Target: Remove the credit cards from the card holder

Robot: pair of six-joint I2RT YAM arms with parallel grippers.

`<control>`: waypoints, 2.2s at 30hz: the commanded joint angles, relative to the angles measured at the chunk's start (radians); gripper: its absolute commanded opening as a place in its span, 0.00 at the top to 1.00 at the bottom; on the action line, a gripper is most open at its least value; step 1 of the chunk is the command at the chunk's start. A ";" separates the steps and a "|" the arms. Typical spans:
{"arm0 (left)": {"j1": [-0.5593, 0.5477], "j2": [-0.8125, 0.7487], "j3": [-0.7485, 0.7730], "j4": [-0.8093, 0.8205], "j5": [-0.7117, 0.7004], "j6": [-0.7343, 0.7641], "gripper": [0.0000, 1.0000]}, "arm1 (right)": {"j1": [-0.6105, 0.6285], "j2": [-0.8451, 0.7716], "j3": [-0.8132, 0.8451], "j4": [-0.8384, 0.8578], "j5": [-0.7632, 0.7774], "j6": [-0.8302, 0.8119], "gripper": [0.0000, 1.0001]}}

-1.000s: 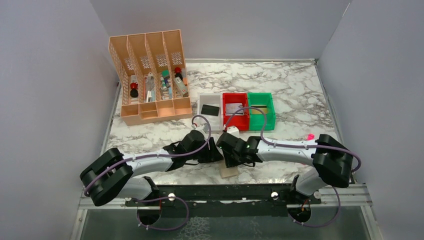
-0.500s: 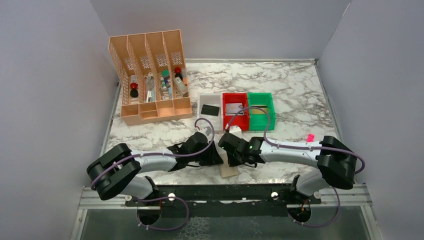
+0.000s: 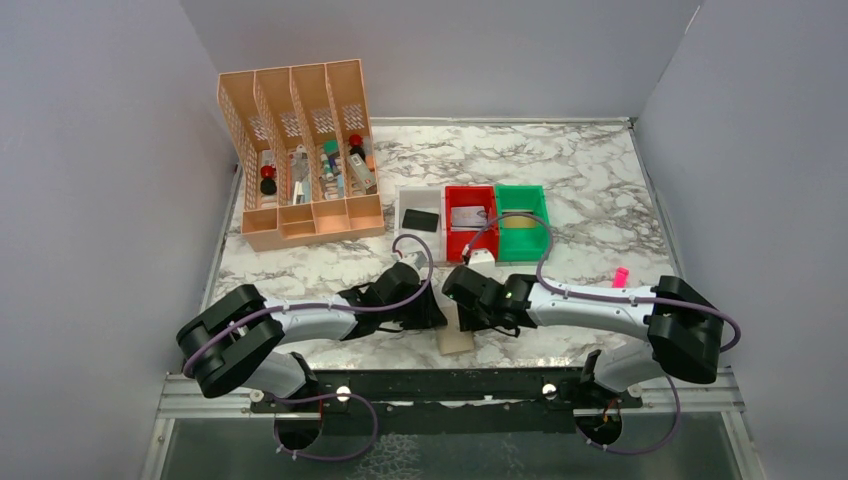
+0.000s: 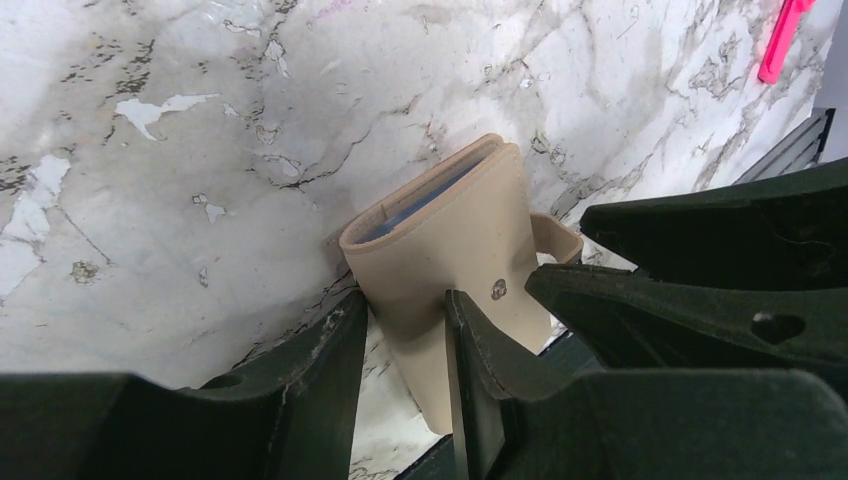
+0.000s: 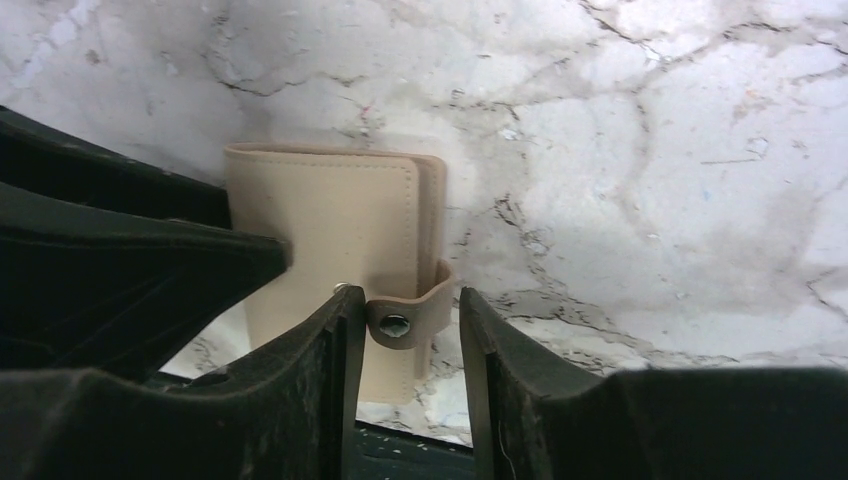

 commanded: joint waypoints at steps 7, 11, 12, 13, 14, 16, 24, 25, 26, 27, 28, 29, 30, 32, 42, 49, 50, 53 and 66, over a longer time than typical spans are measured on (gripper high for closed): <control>-0.002 -0.009 0.010 -0.060 -0.053 0.037 0.62 | -0.029 -0.046 -0.057 -0.054 0.051 0.055 0.54; -0.002 -0.025 0.009 -0.069 -0.056 0.041 0.62 | -0.043 -0.047 -0.061 -0.051 0.032 0.055 0.56; -0.002 -0.027 0.010 -0.069 -0.058 0.041 0.62 | -0.053 -0.050 -0.059 -0.055 0.025 0.057 0.57; -0.002 -0.029 0.011 -0.071 -0.057 0.043 0.62 | -0.065 -0.055 -0.060 -0.057 0.017 0.058 0.57; -0.002 -0.032 0.011 -0.073 -0.057 0.046 0.62 | -0.073 -0.066 -0.067 -0.049 0.009 0.054 0.57; -0.003 -0.035 0.011 -0.072 -0.058 0.046 0.62 | -0.096 -0.085 -0.087 -0.003 -0.031 0.026 0.59; -0.002 -0.023 0.026 -0.071 -0.050 0.060 0.62 | -0.114 -0.068 -0.141 0.159 -0.217 -0.022 0.72; -0.002 -0.022 0.027 -0.071 -0.048 0.062 0.62 | -0.114 -0.055 -0.139 0.145 -0.204 -0.016 0.74; -0.002 -0.023 0.028 -0.071 -0.048 0.062 0.62 | -0.115 -0.045 -0.138 0.136 -0.197 -0.016 0.76; -0.002 -0.024 0.027 -0.071 -0.049 0.061 0.62 | -0.115 -0.037 -0.135 0.125 -0.187 -0.011 0.77; -0.002 -0.026 0.026 -0.070 -0.051 0.059 0.62 | -0.115 -0.035 -0.132 0.111 -0.175 -0.007 0.77; -0.003 -0.029 0.025 -0.071 -0.052 0.058 0.62 | -0.115 -0.037 -0.130 0.100 -0.166 -0.003 0.78; -0.002 -0.032 0.024 -0.071 -0.053 0.059 0.62 | -0.115 -0.044 -0.127 0.093 -0.156 -0.002 0.79; -0.002 -0.039 0.024 -0.072 -0.055 0.060 0.62 | -0.115 -0.062 -0.125 0.087 -0.139 -0.011 0.82; -0.002 -0.146 0.030 -0.153 -0.163 0.067 0.52 | -0.115 -0.164 -0.055 0.058 -0.132 -0.098 0.99; -0.002 -0.301 0.020 -0.246 -0.335 0.031 0.34 | -0.115 -0.281 -0.107 0.310 -0.363 -0.162 0.99; -0.002 -0.316 0.028 -0.264 -0.358 0.033 0.32 | -0.116 -0.276 -0.116 0.344 -0.379 -0.158 0.99; -0.002 -0.360 0.063 -0.342 -0.436 0.033 0.29 | -0.115 -0.225 -0.103 0.412 -0.489 -0.180 0.99; -0.001 -0.498 0.037 -0.445 -0.517 0.023 0.26 | -0.118 -0.188 -0.036 0.151 -0.058 -0.074 0.99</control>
